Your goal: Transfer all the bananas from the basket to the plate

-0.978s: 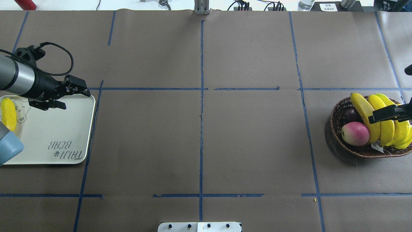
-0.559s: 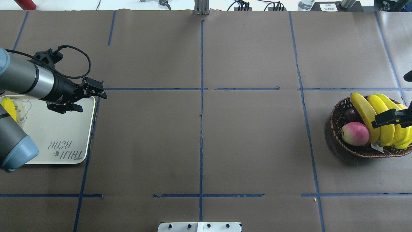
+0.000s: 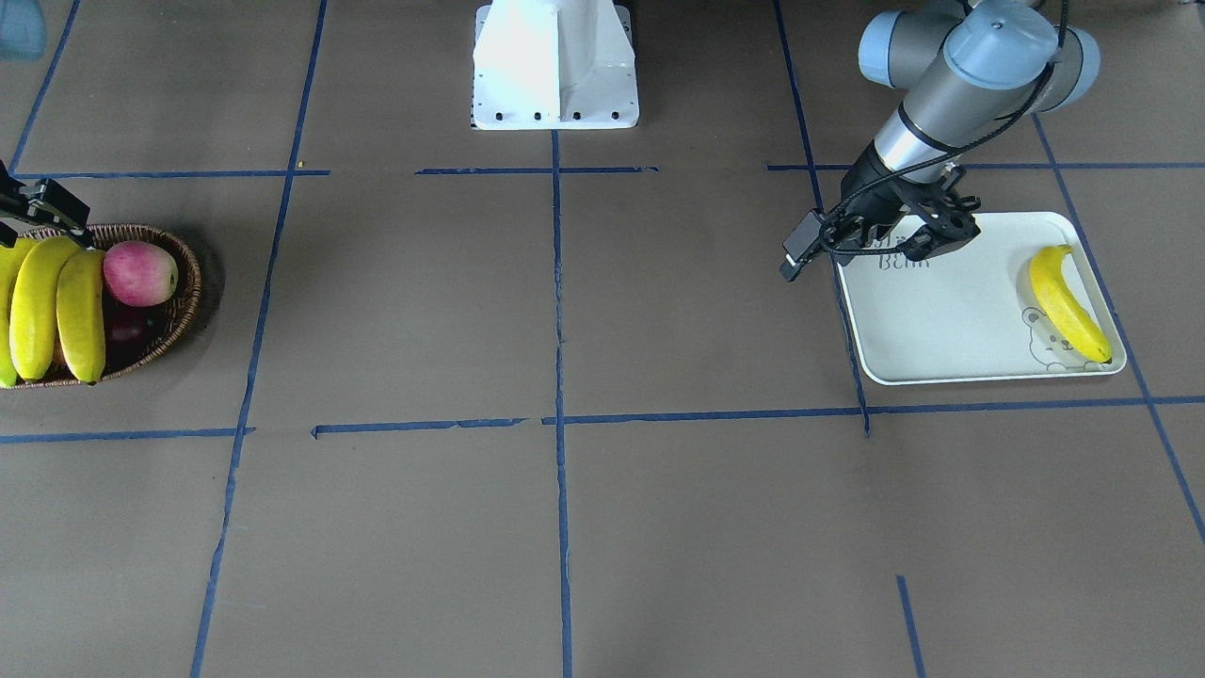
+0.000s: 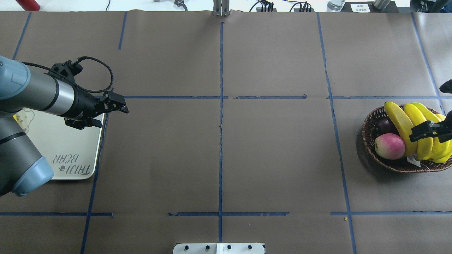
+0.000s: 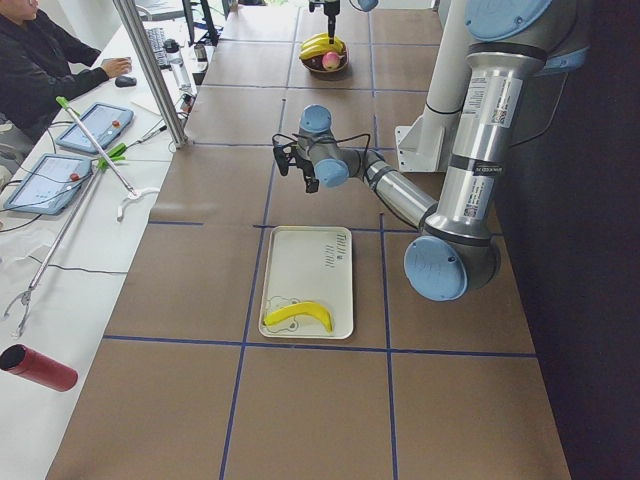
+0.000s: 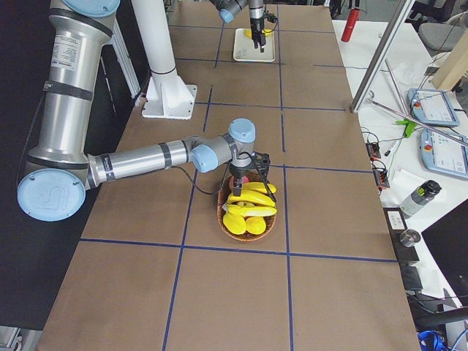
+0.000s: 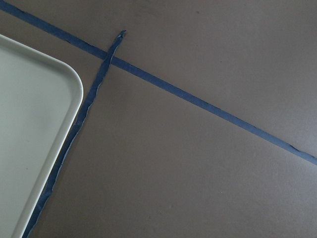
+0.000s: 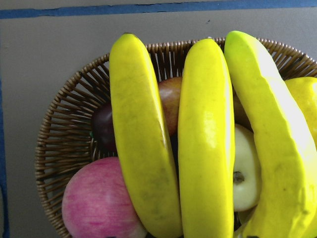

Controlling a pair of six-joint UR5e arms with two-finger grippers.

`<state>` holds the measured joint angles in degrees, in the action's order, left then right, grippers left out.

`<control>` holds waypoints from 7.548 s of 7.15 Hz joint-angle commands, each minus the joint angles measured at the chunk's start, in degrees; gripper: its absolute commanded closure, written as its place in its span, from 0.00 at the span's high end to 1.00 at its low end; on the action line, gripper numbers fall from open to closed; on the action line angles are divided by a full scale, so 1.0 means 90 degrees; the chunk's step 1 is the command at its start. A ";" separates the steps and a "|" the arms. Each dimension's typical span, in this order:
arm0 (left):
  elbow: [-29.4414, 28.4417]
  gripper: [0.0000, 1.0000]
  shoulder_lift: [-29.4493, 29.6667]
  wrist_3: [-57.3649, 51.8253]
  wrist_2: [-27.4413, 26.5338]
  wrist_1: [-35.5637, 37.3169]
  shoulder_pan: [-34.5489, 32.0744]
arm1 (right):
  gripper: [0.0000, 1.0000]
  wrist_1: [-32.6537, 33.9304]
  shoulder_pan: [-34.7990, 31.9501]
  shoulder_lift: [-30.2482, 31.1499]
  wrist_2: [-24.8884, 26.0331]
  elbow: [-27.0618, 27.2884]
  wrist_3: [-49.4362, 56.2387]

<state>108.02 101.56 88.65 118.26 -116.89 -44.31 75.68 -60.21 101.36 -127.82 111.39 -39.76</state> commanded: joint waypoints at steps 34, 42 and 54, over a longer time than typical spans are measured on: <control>0.0087 0.99 0.1645 0.2452 0.0014 -0.0867 0.0343 | 0.02 -0.0407 0.1419 -0.3606 0.0171 0.1616 -0.4522; -0.0205 0.99 0.2270 0.3656 0.0014 -0.2334 0.0713 | 0.02 -0.1573 0.4453 -0.3811 0.3489 0.1627 -0.5474; -0.0127 0.00 0.2211 0.3588 0.0024 -0.2363 0.1144 | 0.37 -0.1563 0.4424 -0.3811 0.3518 0.1735 -0.5484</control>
<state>106.81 121.51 121.02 118.48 -138.10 -34.02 61.62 -20.39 67.14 -96.42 126.89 -88.88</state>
